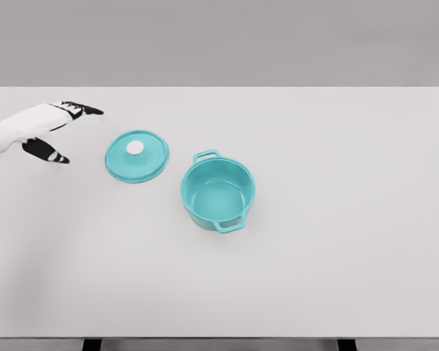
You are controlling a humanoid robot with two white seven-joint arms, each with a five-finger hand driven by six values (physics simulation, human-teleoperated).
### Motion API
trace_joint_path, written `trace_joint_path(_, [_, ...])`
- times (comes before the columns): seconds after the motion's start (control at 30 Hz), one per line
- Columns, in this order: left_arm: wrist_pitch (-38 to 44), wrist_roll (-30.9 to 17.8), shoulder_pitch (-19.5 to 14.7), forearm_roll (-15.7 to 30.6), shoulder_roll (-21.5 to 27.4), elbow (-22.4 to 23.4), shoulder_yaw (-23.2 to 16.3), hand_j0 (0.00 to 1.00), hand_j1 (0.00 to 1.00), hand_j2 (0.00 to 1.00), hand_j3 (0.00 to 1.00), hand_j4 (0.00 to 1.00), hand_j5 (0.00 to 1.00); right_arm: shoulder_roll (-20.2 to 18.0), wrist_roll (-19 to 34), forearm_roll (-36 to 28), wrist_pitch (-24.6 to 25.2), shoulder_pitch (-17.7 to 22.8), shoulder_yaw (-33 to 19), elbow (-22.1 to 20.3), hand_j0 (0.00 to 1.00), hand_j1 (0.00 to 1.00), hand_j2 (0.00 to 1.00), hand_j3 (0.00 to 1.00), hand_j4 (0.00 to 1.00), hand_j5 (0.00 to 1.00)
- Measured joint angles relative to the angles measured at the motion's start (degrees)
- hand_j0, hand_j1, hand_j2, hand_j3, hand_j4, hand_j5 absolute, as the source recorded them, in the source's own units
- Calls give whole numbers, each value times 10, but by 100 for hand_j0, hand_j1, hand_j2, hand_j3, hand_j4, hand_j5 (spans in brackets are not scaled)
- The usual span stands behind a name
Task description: Open the lid of the pot with left arm
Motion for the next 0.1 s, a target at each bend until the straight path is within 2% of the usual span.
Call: trace_joint_path(0.1, [0,-1,0,4,-1,0,11,100,100,100,100,100,100,0,0,0,0,0,0,0,100,100,100,100,100,100])
